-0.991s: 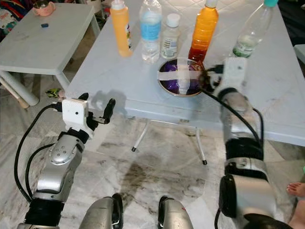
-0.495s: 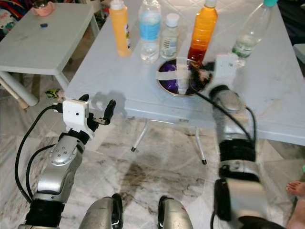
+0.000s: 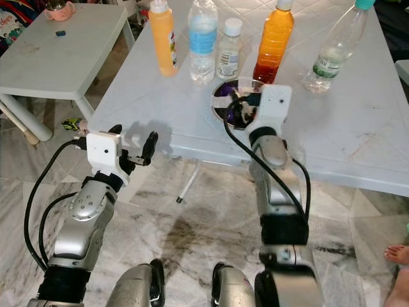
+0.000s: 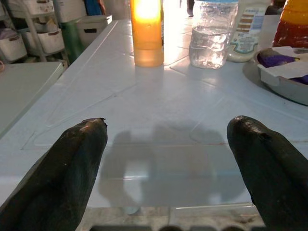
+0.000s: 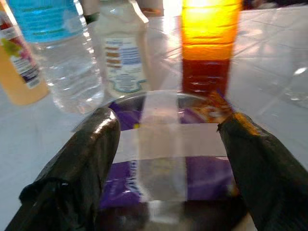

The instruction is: Restocking fridge

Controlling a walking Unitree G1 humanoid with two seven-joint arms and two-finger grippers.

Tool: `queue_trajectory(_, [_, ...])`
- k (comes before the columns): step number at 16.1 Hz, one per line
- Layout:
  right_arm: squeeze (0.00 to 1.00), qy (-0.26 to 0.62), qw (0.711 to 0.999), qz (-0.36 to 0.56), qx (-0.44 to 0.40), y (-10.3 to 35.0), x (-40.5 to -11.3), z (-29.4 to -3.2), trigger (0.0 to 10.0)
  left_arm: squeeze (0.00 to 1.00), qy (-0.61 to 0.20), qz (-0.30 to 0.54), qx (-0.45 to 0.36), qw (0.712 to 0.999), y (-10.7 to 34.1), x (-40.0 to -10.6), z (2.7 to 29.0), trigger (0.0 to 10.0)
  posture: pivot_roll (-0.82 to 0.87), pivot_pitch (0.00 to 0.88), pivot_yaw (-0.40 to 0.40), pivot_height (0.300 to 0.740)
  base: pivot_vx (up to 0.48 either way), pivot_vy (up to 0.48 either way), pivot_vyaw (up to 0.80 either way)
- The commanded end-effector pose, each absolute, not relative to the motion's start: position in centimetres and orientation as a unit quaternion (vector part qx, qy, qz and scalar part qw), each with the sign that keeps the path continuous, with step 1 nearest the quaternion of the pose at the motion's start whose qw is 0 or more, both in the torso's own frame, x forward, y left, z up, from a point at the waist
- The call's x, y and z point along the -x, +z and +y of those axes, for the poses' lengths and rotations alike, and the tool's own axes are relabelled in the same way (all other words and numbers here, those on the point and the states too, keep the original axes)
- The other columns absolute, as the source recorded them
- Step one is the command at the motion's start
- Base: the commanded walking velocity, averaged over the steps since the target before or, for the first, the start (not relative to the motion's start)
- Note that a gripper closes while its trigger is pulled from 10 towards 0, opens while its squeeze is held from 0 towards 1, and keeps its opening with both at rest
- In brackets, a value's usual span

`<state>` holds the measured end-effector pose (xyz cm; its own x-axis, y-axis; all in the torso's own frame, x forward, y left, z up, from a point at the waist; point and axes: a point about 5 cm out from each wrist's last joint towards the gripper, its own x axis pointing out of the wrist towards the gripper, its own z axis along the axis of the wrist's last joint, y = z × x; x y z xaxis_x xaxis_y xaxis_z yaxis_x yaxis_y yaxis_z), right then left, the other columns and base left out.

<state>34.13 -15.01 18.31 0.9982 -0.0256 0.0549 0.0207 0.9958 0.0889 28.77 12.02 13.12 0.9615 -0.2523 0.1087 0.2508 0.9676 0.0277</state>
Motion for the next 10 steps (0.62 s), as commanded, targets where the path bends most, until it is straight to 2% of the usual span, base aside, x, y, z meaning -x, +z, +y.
queue_trajectory(1, [0.00,-0.027,0.998,-0.038,-0.040,18.7,-33.6,-15.2,10.0,0.00,-0.124,-0.049,-0.008,0.991,12.7,-28.8,12.1,10.0,0.01,0.170,0.029,0.740,0.000,0.000,0.00])
queue_trajectory(5, [0.00,-0.064,0.996,-0.040,-0.040,18.8,-32.2,-15.8,10.0,0.00,-0.134,-0.044,0.001,0.990,12.5,-28.6,12.0,10.0,0.00,0.168,0.029,0.740,0.000,0.000,0.00])
queue_trajectory(10, [0.00,-0.086,0.993,0.021,-0.076,16.1,-30.8,-15.0,10.0,0.00,-0.144,-0.041,-0.001,0.989,12.0,-28.6,12.2,10.0,0.00,0.170,0.032,0.740,0.000,0.000,0.00])
